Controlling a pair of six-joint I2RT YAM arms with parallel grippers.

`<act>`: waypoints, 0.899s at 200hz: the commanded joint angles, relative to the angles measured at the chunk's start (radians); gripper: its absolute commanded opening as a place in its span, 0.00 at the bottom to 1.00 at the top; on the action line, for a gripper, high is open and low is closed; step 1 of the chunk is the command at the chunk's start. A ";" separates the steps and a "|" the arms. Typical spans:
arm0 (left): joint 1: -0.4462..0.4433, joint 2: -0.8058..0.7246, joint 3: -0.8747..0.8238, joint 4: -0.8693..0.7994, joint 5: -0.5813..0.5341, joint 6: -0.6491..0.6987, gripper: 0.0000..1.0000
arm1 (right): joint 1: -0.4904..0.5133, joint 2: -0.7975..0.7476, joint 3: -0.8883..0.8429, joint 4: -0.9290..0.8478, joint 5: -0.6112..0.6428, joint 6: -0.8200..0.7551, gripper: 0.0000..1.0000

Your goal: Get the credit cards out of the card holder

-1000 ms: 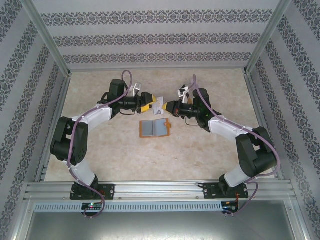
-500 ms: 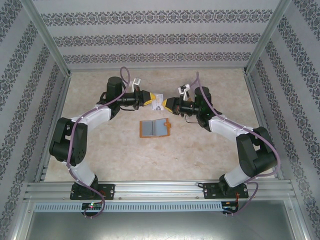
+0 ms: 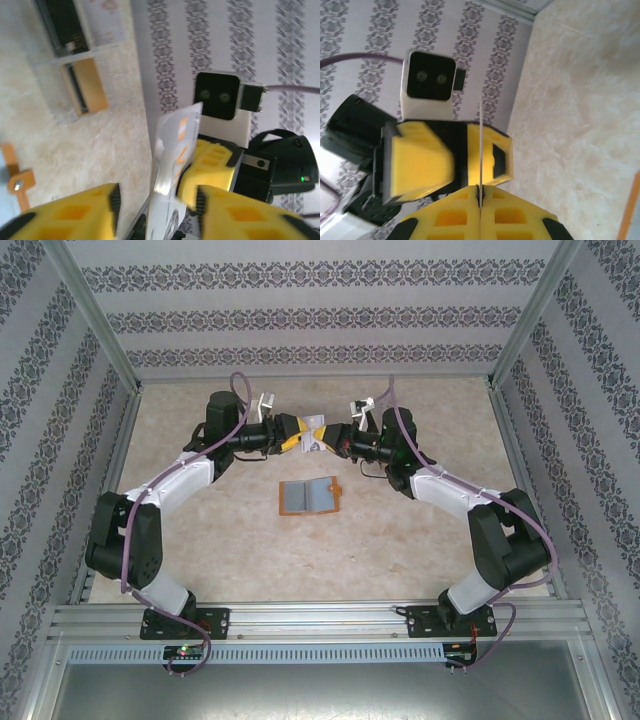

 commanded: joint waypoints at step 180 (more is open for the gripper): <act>0.099 -0.056 0.117 -0.756 -0.432 0.520 0.99 | -0.304 0.399 0.790 -1.079 0.516 -1.044 0.00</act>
